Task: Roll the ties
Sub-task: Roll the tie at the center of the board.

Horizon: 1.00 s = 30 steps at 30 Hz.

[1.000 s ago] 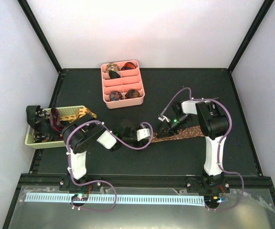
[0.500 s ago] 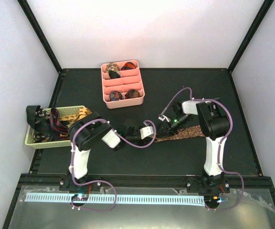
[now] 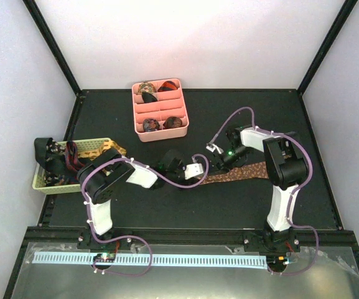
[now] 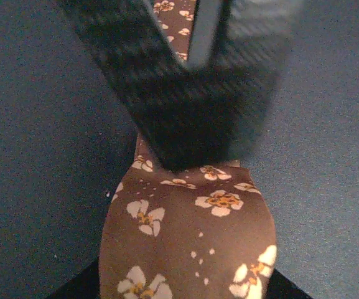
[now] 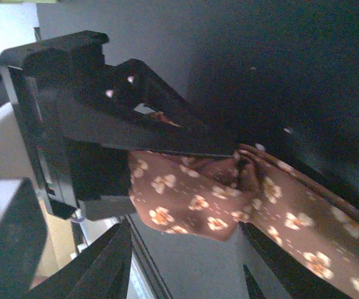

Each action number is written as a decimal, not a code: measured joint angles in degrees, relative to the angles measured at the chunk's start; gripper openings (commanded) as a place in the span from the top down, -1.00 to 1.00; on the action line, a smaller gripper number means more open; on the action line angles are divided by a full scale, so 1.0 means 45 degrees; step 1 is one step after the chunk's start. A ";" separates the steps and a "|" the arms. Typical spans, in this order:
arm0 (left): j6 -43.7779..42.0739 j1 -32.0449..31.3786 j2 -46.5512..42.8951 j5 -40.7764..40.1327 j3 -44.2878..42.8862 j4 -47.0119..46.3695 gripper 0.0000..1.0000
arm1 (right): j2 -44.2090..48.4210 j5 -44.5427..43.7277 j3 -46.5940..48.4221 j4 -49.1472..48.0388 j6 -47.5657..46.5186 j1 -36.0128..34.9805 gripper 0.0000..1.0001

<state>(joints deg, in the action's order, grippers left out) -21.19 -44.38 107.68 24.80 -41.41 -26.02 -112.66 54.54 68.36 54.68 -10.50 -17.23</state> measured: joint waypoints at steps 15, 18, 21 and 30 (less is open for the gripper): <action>-0.0243 0.0000 -0.0024 -0.0015 -0.0199 0.0476 0.33 | -0.1171 -0.0024 0.0816 -0.0301 0.1049 -0.0952 0.97; -0.0243 0.0000 -0.0024 -0.0044 -0.0199 0.0476 0.08 | -0.1171 -0.0102 0.0826 -0.0291 0.1035 -0.0952 0.97; -0.0185 0.0029 -0.0049 -0.0107 -0.0199 0.0432 -0.37 | -0.1171 -0.0282 0.0675 -0.0447 0.1025 -0.0908 0.97; 0.0486 0.0607 -0.0418 0.0325 0.0899 -0.0767 -0.79 | -0.1180 -0.0476 -0.0034 -0.0432 0.0782 -0.0204 0.97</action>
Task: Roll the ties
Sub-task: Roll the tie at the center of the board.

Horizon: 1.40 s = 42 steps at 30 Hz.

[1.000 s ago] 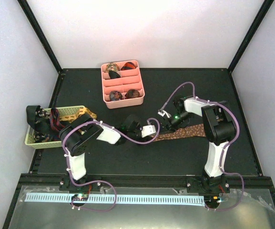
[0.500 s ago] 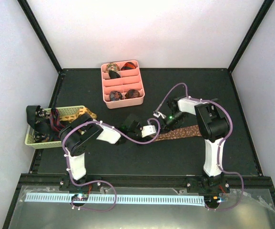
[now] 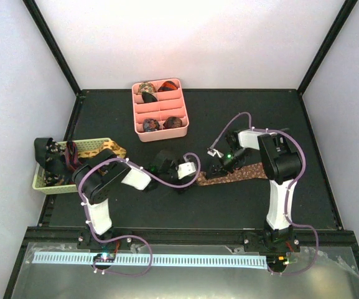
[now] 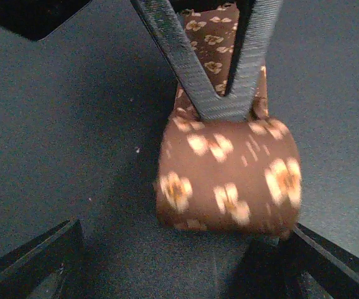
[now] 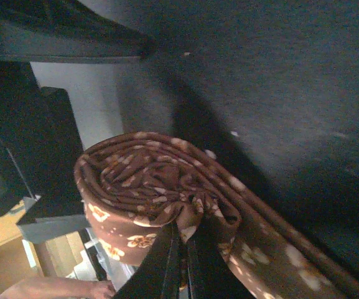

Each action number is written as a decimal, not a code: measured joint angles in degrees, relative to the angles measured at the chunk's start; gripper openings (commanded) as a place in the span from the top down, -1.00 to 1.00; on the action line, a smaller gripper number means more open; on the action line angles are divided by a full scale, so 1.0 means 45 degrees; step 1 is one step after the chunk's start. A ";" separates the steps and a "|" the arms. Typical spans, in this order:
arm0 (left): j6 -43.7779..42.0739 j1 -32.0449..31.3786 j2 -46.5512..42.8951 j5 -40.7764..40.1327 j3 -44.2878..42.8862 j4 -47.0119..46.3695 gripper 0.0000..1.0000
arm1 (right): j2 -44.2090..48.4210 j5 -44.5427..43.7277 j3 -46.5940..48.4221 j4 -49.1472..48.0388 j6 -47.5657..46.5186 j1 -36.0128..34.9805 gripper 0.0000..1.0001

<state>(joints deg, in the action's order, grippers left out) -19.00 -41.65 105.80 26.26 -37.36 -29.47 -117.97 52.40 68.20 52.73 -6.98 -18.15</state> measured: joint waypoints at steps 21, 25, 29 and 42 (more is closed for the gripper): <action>0.1360 -0.0942 0.2924 0.0806 -0.0835 -0.4799 0.17 | -0.0005 -0.0087 -0.0447 -0.0223 -0.0359 0.0568 0.89; 0.1044 -0.0976 0.2633 0.0563 -0.0816 -0.4240 0.30 | 0.0092 0.0039 -0.0500 -0.0262 -0.0413 0.0563 0.52; 0.0379 -0.1035 0.1695 -0.0185 -0.0821 -0.2365 0.33 | 0.0486 -0.0136 -0.0520 -0.0102 -0.0539 0.0593 0.24; -0.0209 -0.1020 0.0806 -0.0782 -0.1438 0.0758 0.28 | 0.1365 0.0976 -0.0481 -0.0107 -0.0219 -0.0087 0.17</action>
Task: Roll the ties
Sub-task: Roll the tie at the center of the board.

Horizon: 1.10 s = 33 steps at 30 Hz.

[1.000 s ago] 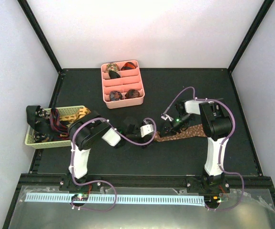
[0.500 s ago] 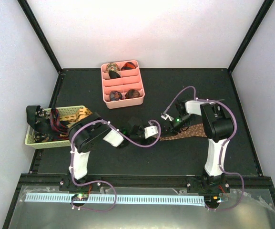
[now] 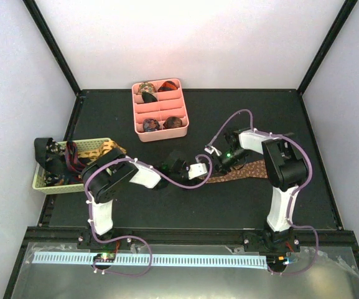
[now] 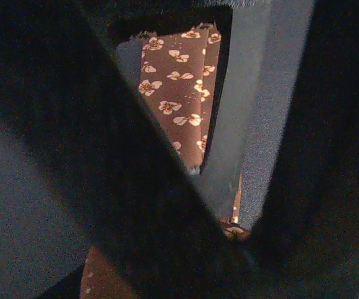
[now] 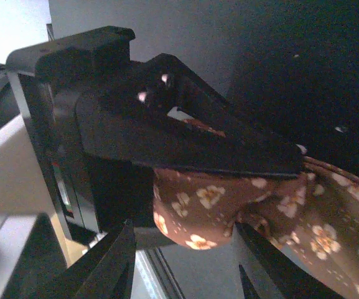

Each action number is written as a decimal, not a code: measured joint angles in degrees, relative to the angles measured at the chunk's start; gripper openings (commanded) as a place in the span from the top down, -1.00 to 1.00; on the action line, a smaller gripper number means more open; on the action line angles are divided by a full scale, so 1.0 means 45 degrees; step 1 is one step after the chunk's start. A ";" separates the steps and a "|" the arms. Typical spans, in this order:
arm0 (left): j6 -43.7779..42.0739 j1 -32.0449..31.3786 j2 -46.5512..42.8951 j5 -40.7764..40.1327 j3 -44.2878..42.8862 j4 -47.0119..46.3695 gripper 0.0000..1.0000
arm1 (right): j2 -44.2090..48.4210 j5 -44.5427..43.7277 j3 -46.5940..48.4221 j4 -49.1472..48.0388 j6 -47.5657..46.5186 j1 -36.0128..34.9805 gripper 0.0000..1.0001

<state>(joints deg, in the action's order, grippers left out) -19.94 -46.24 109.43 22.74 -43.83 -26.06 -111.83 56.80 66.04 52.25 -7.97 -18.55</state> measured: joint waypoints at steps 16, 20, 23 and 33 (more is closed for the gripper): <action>0.0000 0.0000 -0.0044 -0.0019 -0.0073 0.0291 -0.04 | -0.0816 -0.0447 0.0534 -0.0413 0.0563 -0.0316 0.97; 0.0092 0.0175 -0.0165 0.0005 0.0073 0.0219 -0.50 | -0.0816 -0.0806 0.0471 -0.0515 0.0554 -0.0316 0.97; 0.0272 0.0495 -0.0505 0.0267 0.0563 0.0107 -0.65 | -0.0811 -0.0937 0.0350 -0.0563 0.0510 -0.0262 0.97; 0.0573 0.0835 -0.0627 0.1656 0.1423 -0.1977 -0.76 | -0.0811 -0.1311 0.0219 -0.0447 0.0282 0.0369 0.97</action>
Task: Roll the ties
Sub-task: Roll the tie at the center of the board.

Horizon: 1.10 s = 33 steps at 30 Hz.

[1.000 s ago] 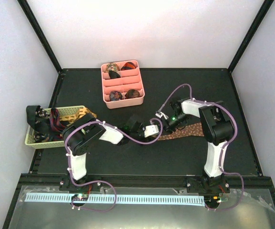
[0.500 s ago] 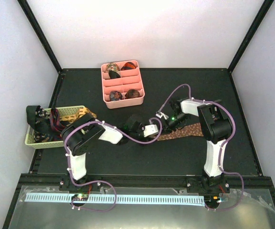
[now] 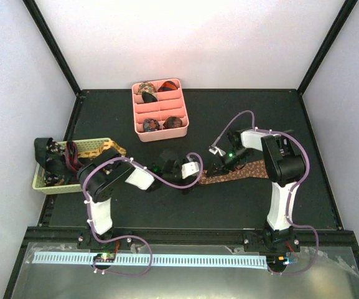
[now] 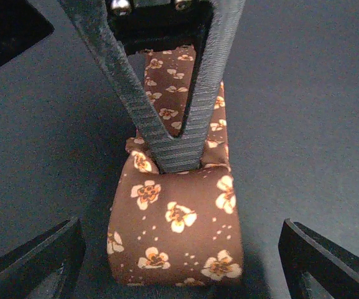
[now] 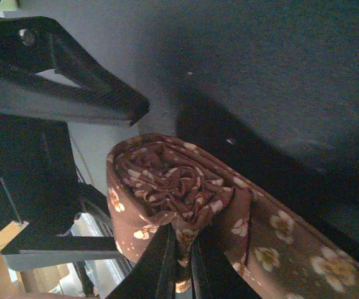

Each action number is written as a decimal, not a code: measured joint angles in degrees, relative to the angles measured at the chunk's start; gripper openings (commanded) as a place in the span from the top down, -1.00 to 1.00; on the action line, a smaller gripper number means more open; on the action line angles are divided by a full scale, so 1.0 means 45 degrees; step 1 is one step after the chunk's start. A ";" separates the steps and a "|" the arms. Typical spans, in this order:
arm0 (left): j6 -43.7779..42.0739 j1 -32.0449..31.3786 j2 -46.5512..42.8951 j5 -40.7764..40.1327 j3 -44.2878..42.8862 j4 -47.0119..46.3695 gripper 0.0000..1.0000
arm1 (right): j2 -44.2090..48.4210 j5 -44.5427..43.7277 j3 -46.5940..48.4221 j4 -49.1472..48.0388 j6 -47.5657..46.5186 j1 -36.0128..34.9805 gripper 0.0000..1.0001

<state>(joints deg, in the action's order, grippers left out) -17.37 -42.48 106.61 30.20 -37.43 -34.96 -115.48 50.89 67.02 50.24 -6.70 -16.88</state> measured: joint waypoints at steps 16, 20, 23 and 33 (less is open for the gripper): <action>0.0534 -0.0520 0.2662 0.0189 -0.1292 -0.2589 -0.08 | 0.0019 -0.0291 -0.0423 0.0073 -0.0316 0.0510 0.97; 0.0432 -0.0568 0.2472 0.0136 -0.0869 -0.2803 0.27 | 0.0024 -0.0296 -0.0427 0.0087 -0.0355 0.0525 0.96; 0.0291 -0.0568 0.2176 -0.0068 -0.0792 -0.2322 0.37 | 0.0034 -0.0272 -0.0423 0.0121 -0.0437 0.0525 0.70; -0.0403 -0.0593 0.0801 -0.0942 -0.0845 0.0733 0.42 | 0.0661 -0.0248 -0.0024 0.0767 -0.0733 0.0559 0.05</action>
<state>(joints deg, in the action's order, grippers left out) -19.18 -45.15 110.21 25.96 -41.23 -31.66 -112.51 49.78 66.92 53.69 -10.00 -14.37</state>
